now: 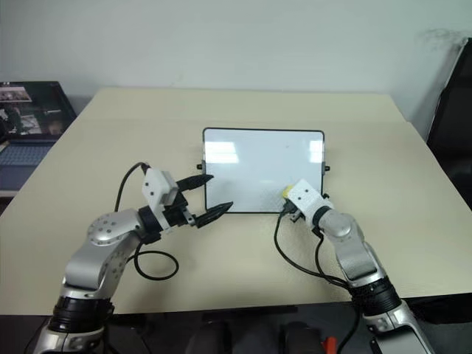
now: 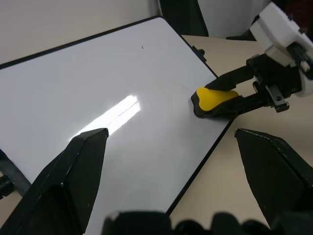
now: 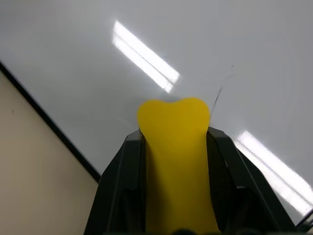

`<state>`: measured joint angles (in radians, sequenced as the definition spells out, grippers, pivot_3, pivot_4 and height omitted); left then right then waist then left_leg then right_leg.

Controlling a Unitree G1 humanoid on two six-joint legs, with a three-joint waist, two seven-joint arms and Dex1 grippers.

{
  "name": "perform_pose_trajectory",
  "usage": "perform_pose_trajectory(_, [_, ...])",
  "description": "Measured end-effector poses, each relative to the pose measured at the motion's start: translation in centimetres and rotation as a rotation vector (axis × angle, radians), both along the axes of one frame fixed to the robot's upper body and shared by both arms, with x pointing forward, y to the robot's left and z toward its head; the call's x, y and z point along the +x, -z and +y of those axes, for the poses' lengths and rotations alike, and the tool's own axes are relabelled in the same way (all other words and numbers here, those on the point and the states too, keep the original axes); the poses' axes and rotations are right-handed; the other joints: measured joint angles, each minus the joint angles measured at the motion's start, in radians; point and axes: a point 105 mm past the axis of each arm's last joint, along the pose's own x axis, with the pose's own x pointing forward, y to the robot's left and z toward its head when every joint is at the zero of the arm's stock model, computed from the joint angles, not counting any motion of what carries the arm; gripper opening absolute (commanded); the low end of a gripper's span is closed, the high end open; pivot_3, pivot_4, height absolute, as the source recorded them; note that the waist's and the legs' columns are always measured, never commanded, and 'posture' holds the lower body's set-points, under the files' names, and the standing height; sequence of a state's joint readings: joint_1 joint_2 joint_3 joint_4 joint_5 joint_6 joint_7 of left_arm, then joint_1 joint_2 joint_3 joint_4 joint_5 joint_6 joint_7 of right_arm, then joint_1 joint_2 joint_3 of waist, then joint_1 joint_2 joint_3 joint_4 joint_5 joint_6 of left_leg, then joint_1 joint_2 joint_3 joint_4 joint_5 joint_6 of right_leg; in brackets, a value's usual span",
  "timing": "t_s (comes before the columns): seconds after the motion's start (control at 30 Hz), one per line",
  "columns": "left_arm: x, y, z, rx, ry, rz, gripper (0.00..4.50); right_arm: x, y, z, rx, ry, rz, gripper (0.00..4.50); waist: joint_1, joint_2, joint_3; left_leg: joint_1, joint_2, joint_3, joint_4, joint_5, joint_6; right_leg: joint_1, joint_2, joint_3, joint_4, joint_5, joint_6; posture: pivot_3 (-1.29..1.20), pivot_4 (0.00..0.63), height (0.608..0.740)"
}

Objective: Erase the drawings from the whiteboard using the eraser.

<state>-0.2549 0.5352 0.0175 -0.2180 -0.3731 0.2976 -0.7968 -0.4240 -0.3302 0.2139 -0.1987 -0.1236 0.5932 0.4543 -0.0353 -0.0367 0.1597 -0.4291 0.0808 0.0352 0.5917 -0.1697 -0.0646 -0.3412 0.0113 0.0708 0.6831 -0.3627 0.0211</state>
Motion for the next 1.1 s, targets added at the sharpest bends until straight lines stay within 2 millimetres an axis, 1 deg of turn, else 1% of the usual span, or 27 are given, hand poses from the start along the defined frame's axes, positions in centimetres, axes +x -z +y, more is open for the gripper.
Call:
perform_pose_trajectory(0.03, [0.0,0.0,0.0,0.000,0.000,0.000,4.50,0.2,-1.7,0.3,0.031,-0.003,-0.027,1.27,0.001,0.002,0.002,-0.007,-0.001,0.000,0.001,0.000,-0.001,-0.008,0.003,0.000,0.000,0.002,-0.001,0.00,0.150,0.740])
perform_pose_trajectory(0.07, [0.0,0.0,0.0,0.000,0.000,0.001,4.50,0.3,-3.6,0.7,0.055,-0.009,-0.067,1.27,0.002,0.002,0.002,-0.010,-0.001,0.000,0.001,0.001,-0.001,-0.010,0.004,0.000,0.000,0.002,-0.001,0.00,0.150,0.740])
perform_pose_trajectory(0.13, [0.0,0.0,0.0,0.000,0.000,0.000,4.50,0.7,-6.9,1.1,0.070,-0.014,-0.154,1.27,0.006,0.002,0.002,-0.010,0.000,0.000,0.000,0.000,-0.007,-0.011,0.004,0.000,-0.003,0.000,0.000,0.00,0.150,0.740])
perform_pose_trajectory(0.17, [0.0,0.0,0.0,0.000,0.001,-0.001,4.50,0.9,-7.9,1.0,0.073,-0.007,-0.184,1.27,0.006,0.002,0.002,-0.010,0.000,0.000,-0.001,-0.001,-0.009,-0.011,0.004,0.000,-0.004,-0.001,0.001,0.00,0.150,0.740])
perform_pose_trajectory(0.2, [0.0,-0.1,0.0,0.000,0.001,-0.002,4.50,1.1,-8.5,0.9,0.072,0.002,-0.202,1.27,0.007,0.002,0.002,-0.010,0.000,0.001,-0.001,-0.002,-0.010,-0.010,0.004,0.000,-0.004,-0.002,0.002,0.00,0.150,0.740])
perform_pose_trajectory(0.23, [0.0,-0.1,0.0,0.000,0.001,-0.003,4.50,1.3,-8.7,0.8,0.068,0.009,-0.206,1.27,0.008,0.002,0.002,-0.011,-0.001,0.001,-0.001,-0.003,-0.010,-0.010,0.004,0.000,-0.005,-0.003,0.003,0.00,0.150,0.740])
perform_pose_trajectory(0.37, [0.1,-0.1,0.0,0.001,0.001,-0.004,4.50,2.9,-7.6,0.1,0.020,0.058,-0.163,1.27,0.007,0.002,0.004,-0.011,-0.001,0.005,0.000,-0.005,-0.007,-0.011,0.003,0.001,-0.005,-0.003,0.003,0.00,0.150,0.740])
perform_pose_trajectory(0.43, [0.1,-0.1,0.0,0.001,0.001,-0.004,4.50,3.6,-7.4,0.0,-0.011,0.070,-0.160,1.27,0.005,0.002,0.007,-0.010,-0.001,0.005,0.001,-0.005,-0.007,-0.011,0.003,0.001,-0.004,-0.003,0.003,0.00,0.150,0.740])
perform_pose_trajectory(0.53, [0.1,-0.2,-0.1,0.002,0.002,-0.005,4.50,4.9,-7.7,-0.3,-0.039,0.083,-0.169,1.27,0.003,0.002,0.008,-0.009,-0.001,0.005,0.001,-0.005,-0.006,-0.011,0.004,0.001,-0.002,-0.003,0.003,0.00,0.150,0.740])
perform_pose_trajectory(0.63, [0.1,-0.2,-0.1,0.002,0.003,-0.007,4.50,5.4,-8.1,-0.3,-0.049,0.079,-0.189,1.27,0.003,0.002,0.008,-0.008,-0.001,0.005,0.001,-0.005,-0.006,-0.009,0.004,0.001,-0.002,-0.003,0.003,0.00,0.150,0.740])
perform_pose_trajectory(0.73, [0.1,-0.2,-0.1,0.001,0.003,-0.007,4.50,5.6,-7.8,-0.3,-0.059,0.070,-0.198,1.27,0.003,0.002,0.007,-0.006,-0.001,0.005,0.001,-0.005,-0.006,-0.008,0.003,0.001,-0.002,-0.003,0.003,0.00,0.150,0.740])
perform_pose_trajectory(0.8, [0.1,-0.2,-0.1,0.001,0.003,-0.008,4.50,5.4,-7.2,-0.4,-0.064,0.068,-0.202,1.27,0.002,0.002,0.007,-0.005,0.000,0.005,0.001,-0.005,-0.006,-0.006,0.003,0.001,-0.002,-0.003,0.003,0.00,0.150,0.740])
perform_pose_trajectory(1.0, [0.1,-0.2,-0.1,0.001,0.004,-0.007,4.50,4.2,-4.1,-0.1,-0.071,0.044,-0.160,1.27,0.001,0.000,0.006,0.000,0.000,0.004,0.002,-0.005,-0.006,0.000,0.003,0.000,-0.001,-0.003,0.002,0.00,0.150,0.740])
perform_pose_trajectory(1.1, [0.1,-0.2,-0.1,0.001,0.004,-0.007,4.50,3.5,-2.4,-0.1,-0.063,0.037,-0.145,1.27,0.001,0.000,0.005,0.006,0.000,0.003,0.003,-0.004,-0.005,0.007,0.003,0.000,-0.001,-0.004,0.004,0.00,0.150,0.740])
